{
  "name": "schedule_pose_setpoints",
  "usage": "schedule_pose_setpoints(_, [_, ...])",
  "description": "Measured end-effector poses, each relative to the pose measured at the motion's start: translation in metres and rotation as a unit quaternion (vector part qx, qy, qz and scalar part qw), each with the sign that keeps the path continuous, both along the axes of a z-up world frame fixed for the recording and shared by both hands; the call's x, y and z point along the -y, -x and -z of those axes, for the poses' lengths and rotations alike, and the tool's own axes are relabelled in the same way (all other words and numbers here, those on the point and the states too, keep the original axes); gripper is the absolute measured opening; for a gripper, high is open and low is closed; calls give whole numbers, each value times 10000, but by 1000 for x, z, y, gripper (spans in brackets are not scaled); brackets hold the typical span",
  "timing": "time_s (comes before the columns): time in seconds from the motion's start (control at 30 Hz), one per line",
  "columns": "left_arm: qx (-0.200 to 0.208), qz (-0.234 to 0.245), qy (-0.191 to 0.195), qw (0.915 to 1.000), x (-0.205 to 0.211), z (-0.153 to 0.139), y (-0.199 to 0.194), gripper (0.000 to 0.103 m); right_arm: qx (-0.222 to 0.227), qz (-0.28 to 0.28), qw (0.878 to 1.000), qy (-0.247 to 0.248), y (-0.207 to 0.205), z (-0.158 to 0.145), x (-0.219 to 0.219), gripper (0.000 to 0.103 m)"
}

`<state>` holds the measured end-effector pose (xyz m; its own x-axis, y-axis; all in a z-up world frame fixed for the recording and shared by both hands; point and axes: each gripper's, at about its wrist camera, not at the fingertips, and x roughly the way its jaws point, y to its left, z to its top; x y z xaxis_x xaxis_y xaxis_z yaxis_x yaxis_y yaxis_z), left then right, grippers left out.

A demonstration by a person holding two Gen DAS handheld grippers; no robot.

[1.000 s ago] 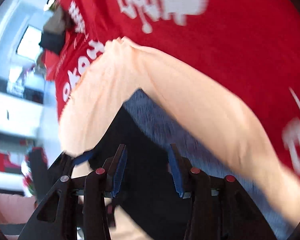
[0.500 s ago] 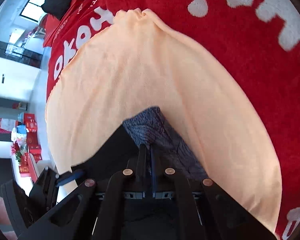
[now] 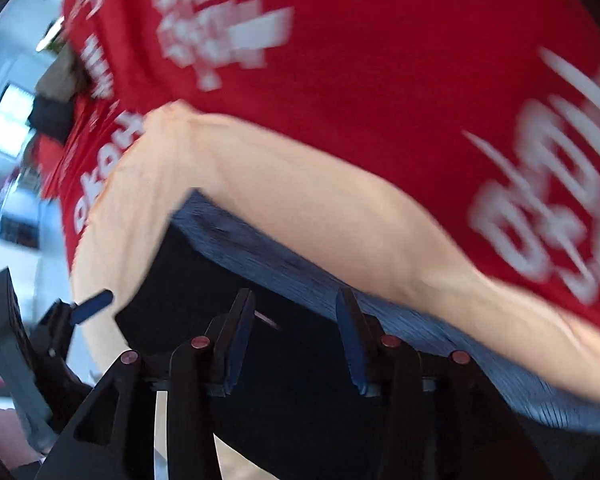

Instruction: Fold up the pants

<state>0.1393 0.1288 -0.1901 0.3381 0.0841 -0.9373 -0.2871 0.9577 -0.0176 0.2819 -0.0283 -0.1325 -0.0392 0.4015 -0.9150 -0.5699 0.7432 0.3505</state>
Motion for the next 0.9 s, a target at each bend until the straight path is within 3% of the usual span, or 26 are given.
schedule_pose_setpoints(0.13, [-259, 256, -114, 9993, 27, 18, -19, 103, -359, 1030, 9931, 421, -4, 23, 109, 46])
schedule_pose_setpoints(0.2, [-616, 169, -183, 9978, 32, 35, -20, 103, -436, 1434, 9869, 601, 3, 28, 159, 47])
schedule_pose_setpoints(0.33, [-687, 318, -481, 9960, 49, 26, -17, 103, -360, 2314, 9631, 1326, 28, 39, 257, 46])
schedule_pose_setpoints(0.4, [-681, 421, -505, 9955, 63, 16, -17, 103, -417, 2945, 9503, 924, 38, 29, 304, 44])
schedule_pose_setpoints(0.47, [-533, 680, -452, 9952, 87, 2, -25, 103, -209, 3044, 9486, 841, 37, 16, 321, 44])
schedule_pose_setpoints(0.53, [-399, 920, -366, 9943, 114, -8, -42, 103, -69, 2904, 9555, 523, 26, 9, 326, 44])
schedule_pose_setpoints(0.7, [-149, 1346, 221, 9905, 210, -9, -100, 103, 46, 2380, 9712, 12, -17, 17, 292, 43])
schedule_pose_setpoints(0.8, [-286, 1130, 331, 9926, 251, 12, -133, 103, 141, 1976, 9800, 179, -34, 40, 272, 43])
schedule_pose_setpoints(0.9, [-522, 768, 217, 9954, 261, 38, -149, 103, 358, 1910, 9804, 322, -53, 51, 287, 39])
